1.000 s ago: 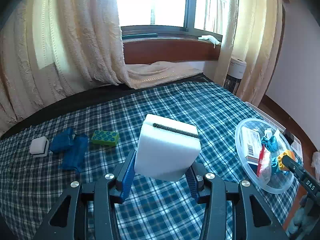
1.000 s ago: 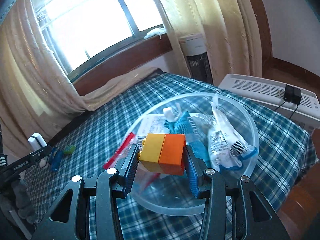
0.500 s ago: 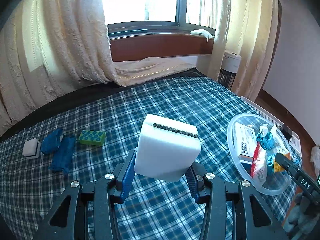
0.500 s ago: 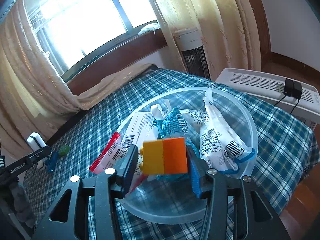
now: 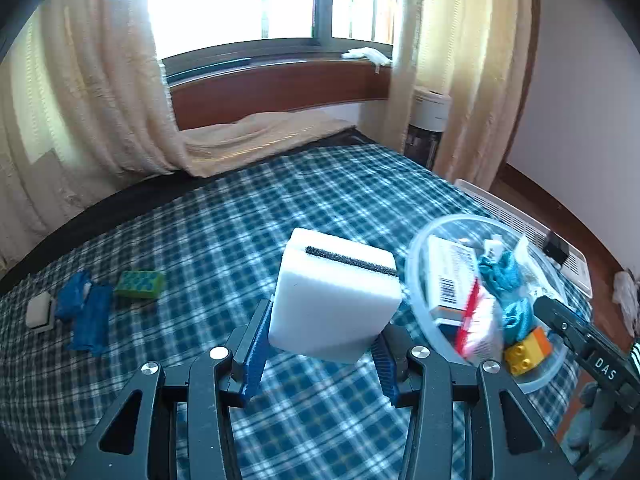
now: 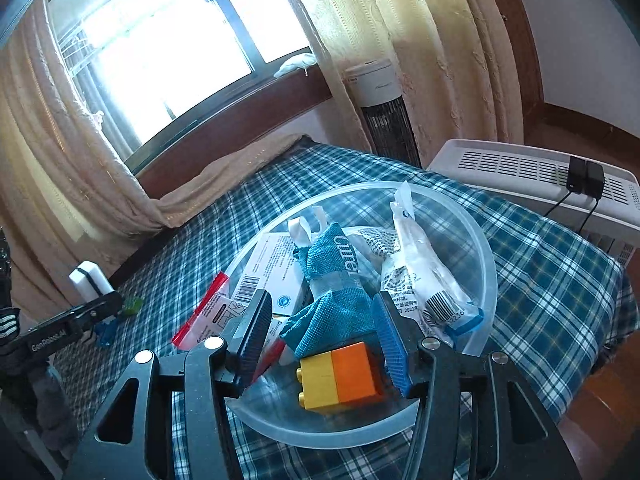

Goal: Organize objects
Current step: 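Release the toy brick into the bowl with the right gripper while the left releases the sponge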

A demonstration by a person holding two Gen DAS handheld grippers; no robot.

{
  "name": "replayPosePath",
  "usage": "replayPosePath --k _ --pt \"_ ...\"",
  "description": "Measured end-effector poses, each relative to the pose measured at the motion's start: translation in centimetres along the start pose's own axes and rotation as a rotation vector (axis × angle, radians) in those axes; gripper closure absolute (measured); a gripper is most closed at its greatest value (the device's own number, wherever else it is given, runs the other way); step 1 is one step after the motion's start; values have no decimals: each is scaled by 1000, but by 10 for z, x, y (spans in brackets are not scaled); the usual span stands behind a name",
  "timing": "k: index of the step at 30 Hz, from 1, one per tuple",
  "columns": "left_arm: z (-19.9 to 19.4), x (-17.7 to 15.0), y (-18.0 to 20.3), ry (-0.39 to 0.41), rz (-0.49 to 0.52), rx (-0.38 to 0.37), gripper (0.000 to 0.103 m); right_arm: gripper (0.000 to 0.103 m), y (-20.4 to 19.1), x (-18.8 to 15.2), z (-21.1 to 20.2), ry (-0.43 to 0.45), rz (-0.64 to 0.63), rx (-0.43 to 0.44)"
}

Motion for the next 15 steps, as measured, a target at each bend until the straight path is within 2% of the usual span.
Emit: replayPosePath --k 15 --pt "18 2 77 -39 103 -92 54 49 7 -1 -17 41 -17 9"
Point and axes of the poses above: each gripper's, at about its wrist camera, not at the fingertips, and z roughly the way its jaws point, y to its right, x to its top, the point moved 6 cm from there along z, roughly the way its jaws point, and after that the axes turned 9 degrees about -z, right-handed, at the moved point
